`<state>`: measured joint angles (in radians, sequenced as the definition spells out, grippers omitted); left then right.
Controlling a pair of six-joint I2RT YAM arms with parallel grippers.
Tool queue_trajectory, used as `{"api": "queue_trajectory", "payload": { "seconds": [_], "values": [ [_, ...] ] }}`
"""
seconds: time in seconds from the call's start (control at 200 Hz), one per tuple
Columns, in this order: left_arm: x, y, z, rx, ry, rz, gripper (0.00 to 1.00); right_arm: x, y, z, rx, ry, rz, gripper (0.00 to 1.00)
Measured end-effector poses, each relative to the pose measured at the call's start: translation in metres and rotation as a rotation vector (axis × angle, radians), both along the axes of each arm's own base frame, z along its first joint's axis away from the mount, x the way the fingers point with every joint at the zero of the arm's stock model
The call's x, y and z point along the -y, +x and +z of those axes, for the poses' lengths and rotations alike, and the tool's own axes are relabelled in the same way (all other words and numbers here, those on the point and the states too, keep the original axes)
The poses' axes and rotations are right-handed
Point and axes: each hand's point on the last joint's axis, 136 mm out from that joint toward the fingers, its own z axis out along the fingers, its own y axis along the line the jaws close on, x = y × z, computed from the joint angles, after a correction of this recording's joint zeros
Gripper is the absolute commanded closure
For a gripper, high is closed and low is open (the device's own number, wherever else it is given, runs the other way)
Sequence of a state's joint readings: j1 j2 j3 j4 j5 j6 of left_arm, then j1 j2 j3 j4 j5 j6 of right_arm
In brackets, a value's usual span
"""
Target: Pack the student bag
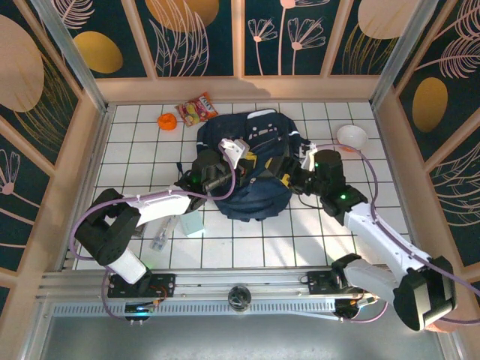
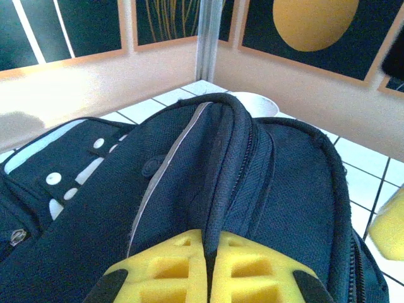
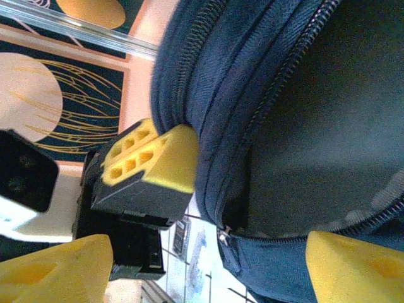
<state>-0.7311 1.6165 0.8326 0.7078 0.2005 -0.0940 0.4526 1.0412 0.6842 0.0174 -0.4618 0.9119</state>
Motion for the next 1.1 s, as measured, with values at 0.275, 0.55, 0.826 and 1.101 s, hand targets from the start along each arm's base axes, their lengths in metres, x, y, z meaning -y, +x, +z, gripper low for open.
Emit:
{"api": "queue_trajectory", "payload": {
  "seconds": [0.275, 0.55, 0.826, 1.101],
  "values": [
    [0.007, -0.008, 0.004, 0.007, -0.014, -0.062, 1.0, -0.012, 0.019, -0.005, -0.034, 0.071, -0.014, 0.19],
    [0.01, -0.013, 0.005, 0.008, -0.022, -0.096, 1.0, -0.017, 0.032, -0.007, -0.034, 0.099, -0.034, 0.33],
    [0.009, -0.016, 0.005, 0.006, -0.024, -0.102, 0.88, -0.022, 0.037, -0.001, -0.004, 0.124, -0.037, 0.79],
    [-0.007, -0.03, 0.074, 0.12, -0.137, -0.086, 0.69, -0.024, 0.04, -0.014, -0.028, 0.09, -0.075, 1.0]
  ]
}}
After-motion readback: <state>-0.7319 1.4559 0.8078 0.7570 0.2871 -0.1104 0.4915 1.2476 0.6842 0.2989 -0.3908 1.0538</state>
